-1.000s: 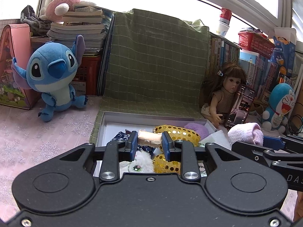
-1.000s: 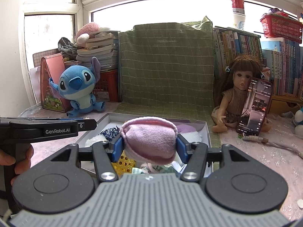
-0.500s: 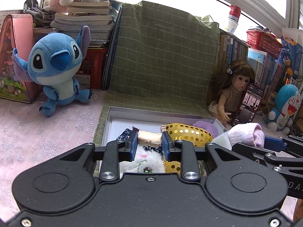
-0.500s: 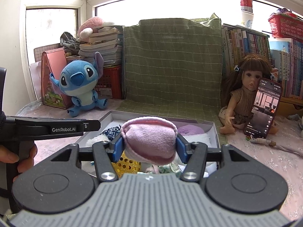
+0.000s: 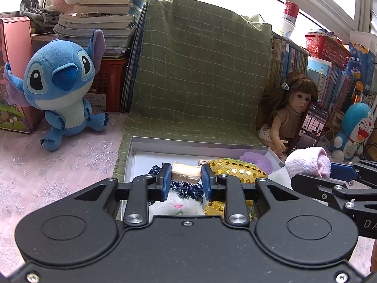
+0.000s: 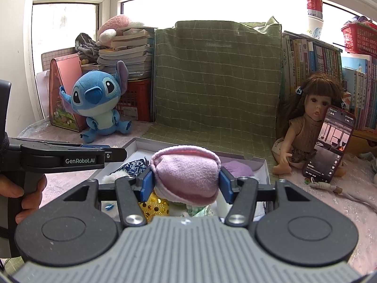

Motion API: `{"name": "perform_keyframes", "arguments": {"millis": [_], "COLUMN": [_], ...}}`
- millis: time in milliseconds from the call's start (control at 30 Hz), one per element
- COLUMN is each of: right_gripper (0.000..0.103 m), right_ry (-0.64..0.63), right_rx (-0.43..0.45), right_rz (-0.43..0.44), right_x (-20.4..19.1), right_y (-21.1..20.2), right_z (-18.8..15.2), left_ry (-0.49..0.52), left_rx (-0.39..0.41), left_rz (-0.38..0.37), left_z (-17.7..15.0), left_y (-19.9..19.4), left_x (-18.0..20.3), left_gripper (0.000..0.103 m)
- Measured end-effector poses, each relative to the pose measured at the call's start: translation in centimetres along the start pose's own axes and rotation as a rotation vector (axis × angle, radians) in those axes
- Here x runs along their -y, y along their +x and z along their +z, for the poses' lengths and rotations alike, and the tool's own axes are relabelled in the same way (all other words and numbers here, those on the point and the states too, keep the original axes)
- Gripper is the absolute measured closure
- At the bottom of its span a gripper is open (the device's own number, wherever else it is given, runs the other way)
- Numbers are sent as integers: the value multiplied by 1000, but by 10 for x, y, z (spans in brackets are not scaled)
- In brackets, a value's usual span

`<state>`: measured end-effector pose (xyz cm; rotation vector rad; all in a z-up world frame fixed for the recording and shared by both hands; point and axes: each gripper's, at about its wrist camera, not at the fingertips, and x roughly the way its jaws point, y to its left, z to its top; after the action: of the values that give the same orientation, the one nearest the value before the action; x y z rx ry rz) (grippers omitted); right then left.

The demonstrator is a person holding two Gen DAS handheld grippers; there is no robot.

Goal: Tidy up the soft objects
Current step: 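Carry the beige item and pink sock roll with both grippers into the box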

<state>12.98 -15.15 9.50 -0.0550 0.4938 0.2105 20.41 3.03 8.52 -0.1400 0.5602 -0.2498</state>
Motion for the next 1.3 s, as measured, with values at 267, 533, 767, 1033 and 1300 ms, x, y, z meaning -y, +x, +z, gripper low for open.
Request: {"name": "perform_keyframes", "arguments": {"millis": [267, 533, 767, 1033, 1300], "right_gripper": [43, 43, 43, 43, 43], "right_ry": [50, 85, 139, 117, 92], "right_rx": [-12, -43, -129, -220, -265], "right_rz": [10, 23, 46, 45, 42], "right_x": [12, 25, 29, 15, 5], "right_y": [11, 31, 72, 112, 132], "right_z": [15, 38, 55, 57, 55], "left_ry": [-27, -38, -18, 50, 48], "left_rx": [-42, -61, -66, -94, -145], "left_rz": [5, 15, 71, 125, 104], "left_z": [11, 27, 32, 32, 29], "left_y": [20, 38, 64, 88, 106], "left_x": [-5, -10, -12, -7, -4], "left_gripper": [77, 77, 77, 77, 77]}}
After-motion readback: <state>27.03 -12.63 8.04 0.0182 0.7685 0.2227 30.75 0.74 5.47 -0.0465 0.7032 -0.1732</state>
